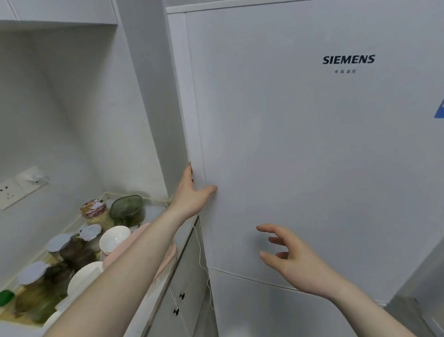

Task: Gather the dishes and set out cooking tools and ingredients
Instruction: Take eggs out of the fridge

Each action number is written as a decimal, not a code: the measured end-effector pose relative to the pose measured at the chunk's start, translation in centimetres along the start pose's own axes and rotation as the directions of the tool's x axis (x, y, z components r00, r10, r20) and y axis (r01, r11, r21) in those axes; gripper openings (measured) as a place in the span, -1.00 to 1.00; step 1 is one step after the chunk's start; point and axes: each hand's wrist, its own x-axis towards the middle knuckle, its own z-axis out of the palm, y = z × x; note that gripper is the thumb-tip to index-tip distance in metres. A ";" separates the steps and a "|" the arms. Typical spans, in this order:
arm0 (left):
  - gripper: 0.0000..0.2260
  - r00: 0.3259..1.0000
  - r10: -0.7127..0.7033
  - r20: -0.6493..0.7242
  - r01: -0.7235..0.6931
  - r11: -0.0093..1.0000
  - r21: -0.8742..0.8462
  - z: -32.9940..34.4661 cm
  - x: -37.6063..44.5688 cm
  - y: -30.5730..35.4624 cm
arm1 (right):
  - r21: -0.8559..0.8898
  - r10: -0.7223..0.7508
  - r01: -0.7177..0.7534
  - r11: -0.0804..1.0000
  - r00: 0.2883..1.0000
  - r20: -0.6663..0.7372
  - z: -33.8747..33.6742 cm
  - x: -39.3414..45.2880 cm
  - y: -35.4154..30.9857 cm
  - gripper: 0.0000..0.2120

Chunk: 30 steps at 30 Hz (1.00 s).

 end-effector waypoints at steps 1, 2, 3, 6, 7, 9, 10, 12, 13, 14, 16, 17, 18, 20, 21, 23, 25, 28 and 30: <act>-0.40 1.000 -0.012 -0.005 0.012 0.999 -0.030 0.3 0.2 0.1 | -0.007 -0.003 0.003 1.000 1.000 0.012 -0.3 0.4 0.2 -0.56; -0.42 1.000 -0.028 -0.009 0.027 0.997 -0.067 0.5 0.5 0.1 | -0.012 -0.002 0.002 1.000 1.000 0.018 -0.4 0.7 0.4 -0.56; -0.44 0.999 -0.040 -0.014 0.039 0.994 -0.099 0.7 0.7 0.1 | -0.014 -0.001 0.001 1.000 1.000 0.025 -0.6 1.0 0.5 -0.57; -0.54 0.999 -0.045 -0.005 0.044 0.988 -0.151 0.5 1.4 -0.1 | -0.015 0.005 -0.004 1.000 1.000 0.018 -0.6 1.6 0.6 -0.57; -0.58 0.999 -0.041 0.001 0.041 0.985 -0.166 0.2 1.6 -0.1 | -0.013 0.008 -0.007 1.000 1.000 0.018 -0.3 1.8 0.6 -0.58; -0.61 0.999 -0.027 0.020 0.030 0.981 -0.192 -0.1 2.0 -0.3 | -0.013 0.015 -0.015 1.000 0.999 0.033 0.5 1.9 0.5 -0.58; -0.60 0.999 -0.016 0.034 0.023 0.979 -0.201 -0.4 1.9 -0.5 | -0.013 0.020 -0.019 1.000 0.999 0.044 1.1 1.8 0.5 -0.58; -0.58 0.997 0.012 0.071 0.004 0.974 -0.225 -1.1 1.6 -1.2 | -0.010 0.030 -0.029 1.000 0.997 0.066 2.5 1.7 0.2 -0.58; -0.59 0.996 0.028 0.087 -0.007 0.972 -0.237 -1.4 1.3 -1.6 | -0.012 0.037 -0.036 0.999 0.996 0.077 3.1 1.5 0.1 -0.58; -0.61 0.994 0.049 0.101 -0.022 0.969 -0.247 -1.8 1.0 -2.2 | -0.014 0.041 -0.040 0.999 0.995 0.086 3.7 1.4 -0.1 -0.58; -0.70 0.987 0.092 0.134 -0.053 0.962 -0.268 -2.8 -0.2 -3.3 | -0.011 0.055 -0.054 0.998 0.993 0.100 5.3 1.0 -0.6 -0.58; -0.73 0.983 0.107 0.146 -0.063 0.959 -0.277 -3.1 -0.7 -3.5 | -0.011 0.056 -0.055 0.998 0.992 0.109 5.9 0.8 -0.8 -0.58; -0.77 0.980 0.116 0.164 -0.068 0.958 -0.277 -3.7 -1.4 -3.9 | -0.008 0.064 -0.063 0.998 0.991 0.115 6.9 0.4 -1.3 -0.58; -0.80 0.970 0.151 0.191 -0.098 0.960 -0.263 -4.6 -2.7 -4.2 | -0.001 0.070 -0.070 0.998 0.990 0.122 8.5 -0.3 -2.1 -0.60; -0.82 0.965 0.176 0.196 -0.125 0.960 -0.250 -4.9 -3.3 -4.2 | 0.002 0.067 -0.068 0.998 0.990 0.124 9.1 -0.7 -2.5 -0.61; -0.86 0.955 0.217 0.202 -0.168 0.958 -0.232 -5.9 -4.7 -4.4 | -0.003 0.059 -0.059 0.998 0.992 0.115 10.5 -1.5 -3.6 -0.65; -0.90 0.941 0.247 0.230 -0.195 0.954 -0.229 -7.3 -6.2 -4.7 | -0.004 0.054 -0.053 0.999 0.993 0.103 12.0 -2.5 -4.7 -0.67; -0.86 0.887 0.310 0.341 -0.262 0.948 -0.180 -9.5 -8.7 -4.8 | 0.007 0.051 -0.052 0.999 0.994 0.100 14.3 -4.4 -6.3 -0.70; -0.82 0.841 0.360 0.405 -0.330 0.933 -0.145 -10.5 -10.0 -4.6 | 0.042 0.044 -0.049 0.998 0.994 0.103 15.5 -5.7 -7.3 -0.72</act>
